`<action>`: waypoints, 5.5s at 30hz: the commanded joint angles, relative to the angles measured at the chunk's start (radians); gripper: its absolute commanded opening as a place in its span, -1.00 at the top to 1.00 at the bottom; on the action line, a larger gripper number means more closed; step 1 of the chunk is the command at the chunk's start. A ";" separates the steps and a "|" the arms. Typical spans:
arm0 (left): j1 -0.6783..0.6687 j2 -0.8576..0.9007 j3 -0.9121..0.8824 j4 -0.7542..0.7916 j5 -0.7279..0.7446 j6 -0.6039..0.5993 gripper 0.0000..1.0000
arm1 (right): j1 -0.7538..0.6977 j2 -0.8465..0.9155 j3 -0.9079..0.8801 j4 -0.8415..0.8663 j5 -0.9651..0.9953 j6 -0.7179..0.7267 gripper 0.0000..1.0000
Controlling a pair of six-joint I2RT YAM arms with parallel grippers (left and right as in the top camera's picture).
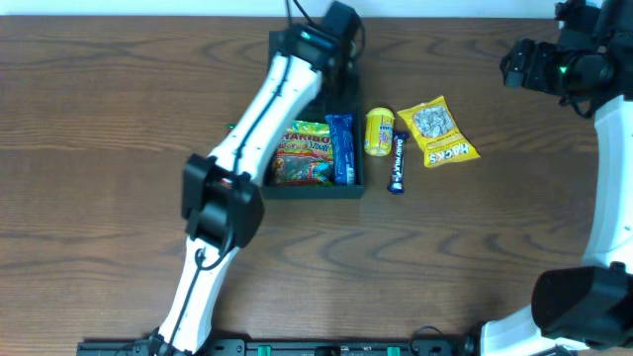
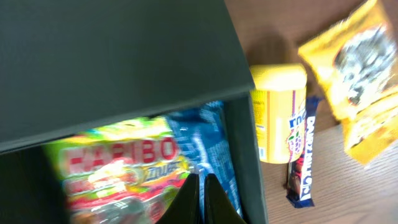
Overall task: Pack container
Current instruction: 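Grasp the yellow Hacks bag with the right gripper and lift, then lower the yellow Hacks bag into the box and release, then grasp the yellow Mentos bottle with the right gripper and lift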
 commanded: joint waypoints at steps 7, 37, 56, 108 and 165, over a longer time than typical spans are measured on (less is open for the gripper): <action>0.217 -0.232 0.046 -0.030 -0.050 0.060 -0.19 | 0.040 0.181 -0.051 0.011 -0.008 -0.147 -0.79; 0.286 -0.239 0.045 -0.093 -0.051 0.078 -0.91 | 0.143 0.589 -0.049 0.089 -0.003 -0.327 0.67; 0.445 -0.325 0.045 -0.078 -0.102 0.169 -0.91 | 0.295 0.460 0.459 -0.253 -0.332 -0.608 0.97; 0.704 -0.371 0.045 -0.131 0.037 0.250 -0.91 | 0.666 0.632 0.213 0.066 -0.219 -0.641 0.97; 0.493 -0.351 -0.519 0.062 -0.008 0.496 -0.90 | 0.482 0.507 0.030 -0.049 0.100 0.258 -0.56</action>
